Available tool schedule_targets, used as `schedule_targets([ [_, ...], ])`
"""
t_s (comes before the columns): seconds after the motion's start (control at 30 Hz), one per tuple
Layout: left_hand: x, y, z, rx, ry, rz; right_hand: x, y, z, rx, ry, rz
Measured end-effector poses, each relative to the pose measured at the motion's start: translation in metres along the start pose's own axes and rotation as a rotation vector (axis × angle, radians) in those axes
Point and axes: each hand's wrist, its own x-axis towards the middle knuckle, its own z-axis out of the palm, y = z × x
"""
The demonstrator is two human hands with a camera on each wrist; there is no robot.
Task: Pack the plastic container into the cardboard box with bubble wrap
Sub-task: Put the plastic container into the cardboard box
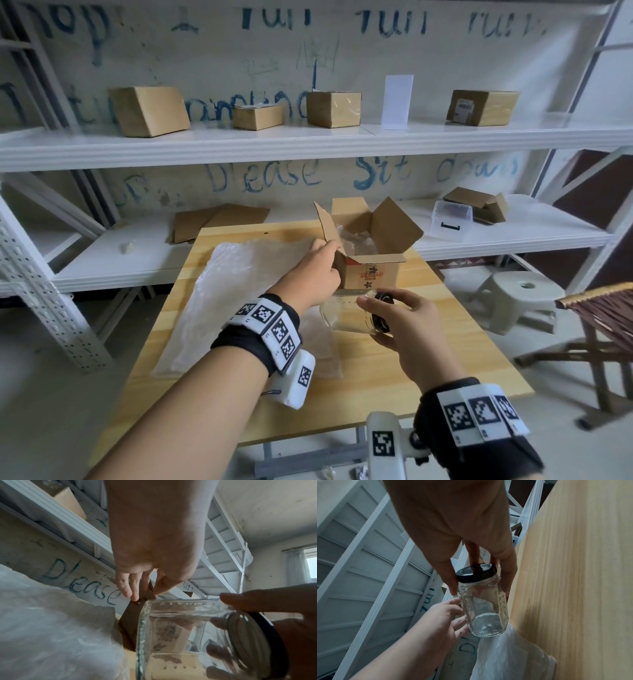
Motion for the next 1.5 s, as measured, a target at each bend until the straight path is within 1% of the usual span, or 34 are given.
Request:
schedule_targets([
  [0.23, 0.000, -0.004, 0.001, -0.102, 0.017, -0.009, 0.001, -0.002, -0.003, 0.007, 0.000, -0.005],
  [0.3, -0.002, -0.009, -0.001, -0.099, -0.012, -0.032, 0.001, -0.003, -0.003, 0.005, -0.006, -0.006],
  [0.37, -0.004, -0.014, -0.004, -0.108, -0.032, -0.048, -0.001, -0.004, -0.002, 0.007, -0.015, -0.030],
  [0.5, -0.013, -0.019, -0.013, -0.167, -0.012, -0.028, -0.006, -0.008, 0.001, 0.002, -0.039, -0.104],
  [0.6, -0.023, -0.024, -0.017, -0.199, -0.010, -0.026, -0.009, -0.012, 0.000, -0.010, -0.075, -0.114],
  [0.7, -0.032, -0.028, -0.019, -0.241, 0.023, -0.034, -0.011, -0.018, -0.001, -0.025, -0.145, -0.112],
  [0.83, -0.041, -0.035, -0.018, -0.301, 0.066, -0.033, -0.017, -0.030, 0.001, -0.086, -0.230, -0.207],
  [0.93, -0.045, -0.041, -0.020, -0.363, 0.095, -0.039, -0.019, -0.036, 0.004, -0.119, -0.254, -0.279],
  [1.03, -0.050, -0.045, -0.025, -0.360, 0.121, -0.028, -0.016, -0.043, 0.006, -0.103, -0.277, -0.308],
  [1.1, -0.055, -0.045, -0.026, -0.361, 0.174, -0.022, -0.013, -0.046, 0.007, -0.076, -0.270, -0.319],
  [1.2, -0.061, -0.047, -0.023, -0.386, 0.298, -0.050, -0.009, -0.049, 0.009, -0.006, -0.244, -0.322],
  [1.27, -0.062, -0.049, -0.019, -0.411, 0.352, -0.081, -0.006, -0.051, 0.009, 0.034, -0.206, -0.315],
  [1.37, -0.061, -0.049, -0.014, -0.416, 0.393, -0.121, 0.001, -0.051, 0.009, 0.054, -0.144, -0.301],
  [1.5, -0.060, -0.043, -0.008, -0.285, 0.403, -0.076, 0.010, -0.046, 0.012, 0.027, -0.077, -0.283],
])
